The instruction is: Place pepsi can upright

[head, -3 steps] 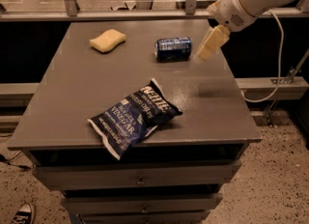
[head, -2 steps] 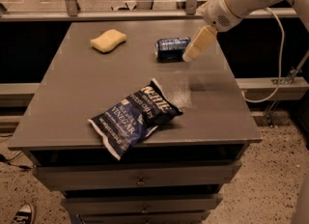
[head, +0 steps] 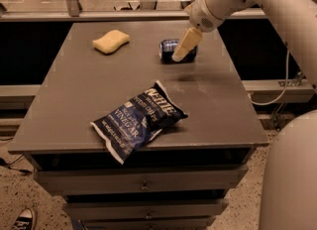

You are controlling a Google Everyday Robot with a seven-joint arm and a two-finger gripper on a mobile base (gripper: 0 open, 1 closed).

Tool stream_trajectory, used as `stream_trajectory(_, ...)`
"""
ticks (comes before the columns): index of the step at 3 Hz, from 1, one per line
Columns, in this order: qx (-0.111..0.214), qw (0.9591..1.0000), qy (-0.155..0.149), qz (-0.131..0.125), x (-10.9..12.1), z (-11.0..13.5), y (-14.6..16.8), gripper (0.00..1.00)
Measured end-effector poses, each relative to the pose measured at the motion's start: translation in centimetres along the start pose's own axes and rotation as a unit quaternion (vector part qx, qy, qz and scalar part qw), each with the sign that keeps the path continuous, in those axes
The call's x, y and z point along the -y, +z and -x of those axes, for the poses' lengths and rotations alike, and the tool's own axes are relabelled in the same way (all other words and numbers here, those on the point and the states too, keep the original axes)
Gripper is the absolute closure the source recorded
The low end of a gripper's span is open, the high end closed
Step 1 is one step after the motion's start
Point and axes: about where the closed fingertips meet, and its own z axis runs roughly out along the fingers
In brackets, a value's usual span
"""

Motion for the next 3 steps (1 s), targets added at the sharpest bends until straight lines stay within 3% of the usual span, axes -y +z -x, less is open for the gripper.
stream_trajectory(2,-0.037,0.9975,-0.054,0.026,1.1,-1.4,3.9,0.0)
stream_trajectory(3,-0.046,0.9948,-0.075,0.051,0.7,-1.6,4.7,0.0)
